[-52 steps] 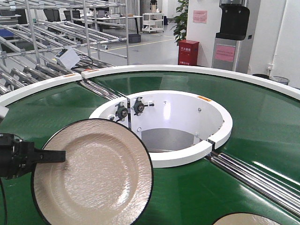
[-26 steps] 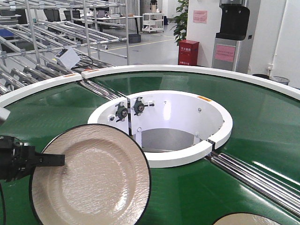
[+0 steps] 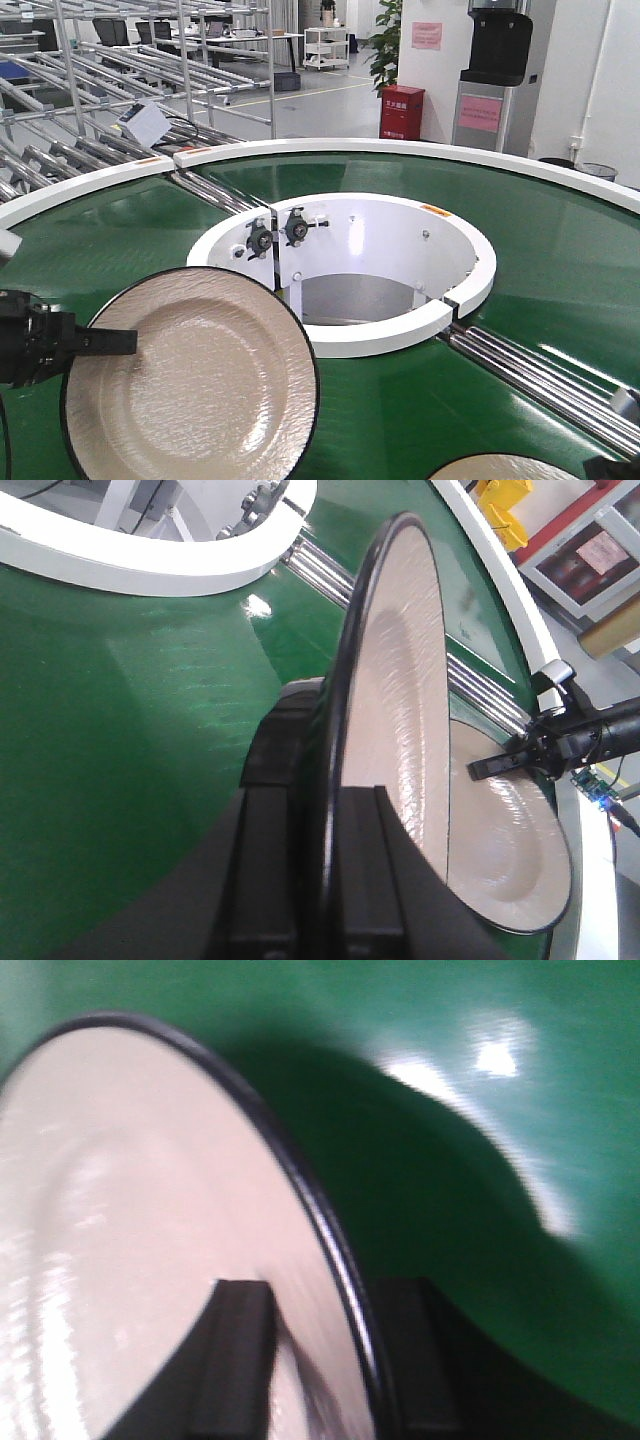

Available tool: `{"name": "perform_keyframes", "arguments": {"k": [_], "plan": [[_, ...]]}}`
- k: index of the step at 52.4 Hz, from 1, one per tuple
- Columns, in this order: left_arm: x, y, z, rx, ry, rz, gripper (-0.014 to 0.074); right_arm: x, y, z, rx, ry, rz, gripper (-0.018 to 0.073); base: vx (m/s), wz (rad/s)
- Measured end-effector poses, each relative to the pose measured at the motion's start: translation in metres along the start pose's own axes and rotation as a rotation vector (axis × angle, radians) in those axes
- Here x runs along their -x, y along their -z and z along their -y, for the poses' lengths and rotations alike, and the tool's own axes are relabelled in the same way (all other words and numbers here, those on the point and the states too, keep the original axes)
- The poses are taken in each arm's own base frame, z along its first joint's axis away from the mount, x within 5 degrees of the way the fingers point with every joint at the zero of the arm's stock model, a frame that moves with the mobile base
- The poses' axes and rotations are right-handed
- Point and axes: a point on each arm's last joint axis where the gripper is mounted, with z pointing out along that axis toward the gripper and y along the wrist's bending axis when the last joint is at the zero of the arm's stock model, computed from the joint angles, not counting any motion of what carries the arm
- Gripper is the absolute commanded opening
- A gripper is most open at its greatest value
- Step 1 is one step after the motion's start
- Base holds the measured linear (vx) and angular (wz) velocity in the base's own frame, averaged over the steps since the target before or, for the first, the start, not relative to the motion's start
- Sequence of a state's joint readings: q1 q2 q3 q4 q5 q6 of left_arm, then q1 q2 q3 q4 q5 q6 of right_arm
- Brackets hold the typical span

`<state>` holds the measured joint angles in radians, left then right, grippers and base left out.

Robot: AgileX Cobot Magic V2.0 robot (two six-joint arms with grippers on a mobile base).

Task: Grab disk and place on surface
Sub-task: 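Close both grippers on the plate rims and lift the plates upright, then hold both plates raised above the conveyor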

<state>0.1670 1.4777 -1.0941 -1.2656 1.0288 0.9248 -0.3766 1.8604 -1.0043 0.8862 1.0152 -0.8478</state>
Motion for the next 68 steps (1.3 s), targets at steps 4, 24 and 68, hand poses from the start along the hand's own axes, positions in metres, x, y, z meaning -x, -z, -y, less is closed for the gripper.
{"name": "perform_keyframes", "arguments": {"k": [4,24,68], "plan": [[0.000,0.000,0.000,0.003,-0.001,0.001,-0.0008,0.002,0.002,-0.007,0.039,-0.006,0.013,-0.0015,0.00,0.00],[0.002,0.003,-0.004,0.025,0.067,0.020,-0.0008,0.008,0.047,-0.055,0.096,0.016,0.249,-0.0009,0.00,0.00],[-0.001,0.038,0.051,-0.121,0.120,0.030,-0.0008,-0.041,0.136,-0.158,0.227,0.116,0.513,-0.0009,0.00,0.00]]}}
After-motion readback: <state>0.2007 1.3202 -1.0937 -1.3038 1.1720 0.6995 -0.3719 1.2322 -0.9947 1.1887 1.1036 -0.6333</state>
